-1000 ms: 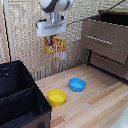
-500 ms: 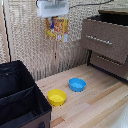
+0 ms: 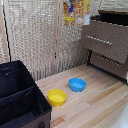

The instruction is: Locate and clasp the grip of the topmost drawer. Steadily and circumspectly yank the drawer open. Discover and seize the nutrition bar using your clamp. Deposit the nutrition bar in the accessible drawer. Unclench the nutrition bar.

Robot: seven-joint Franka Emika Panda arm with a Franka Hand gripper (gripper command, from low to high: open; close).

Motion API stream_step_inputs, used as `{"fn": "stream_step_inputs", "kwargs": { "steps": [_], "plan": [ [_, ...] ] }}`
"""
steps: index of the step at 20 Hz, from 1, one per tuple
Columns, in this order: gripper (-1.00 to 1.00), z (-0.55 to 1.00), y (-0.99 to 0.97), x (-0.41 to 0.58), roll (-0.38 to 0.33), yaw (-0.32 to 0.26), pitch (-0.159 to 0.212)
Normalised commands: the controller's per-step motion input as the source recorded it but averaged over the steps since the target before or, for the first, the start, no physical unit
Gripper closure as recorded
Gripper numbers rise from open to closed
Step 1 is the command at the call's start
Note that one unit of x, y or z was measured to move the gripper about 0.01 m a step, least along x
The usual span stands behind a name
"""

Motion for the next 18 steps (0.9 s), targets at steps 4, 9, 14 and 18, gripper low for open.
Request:
{"fn": "stream_step_inputs", "kwargs": {
  "steps": [4,9,14,18],
  "plan": [
    [1.0,0.67,-0.79,-0.204,0.122,-0.059,0.151],
    [1.0,0.63,-0.9,-0.068,0.123,-0.011,0.111],
    [1.0,0.69,-0.94,0.0,0.109,0.0,0.072],
    [1.0,0.65,-0.99,0.0,0.1,0.0,0.081]
  ]
}}
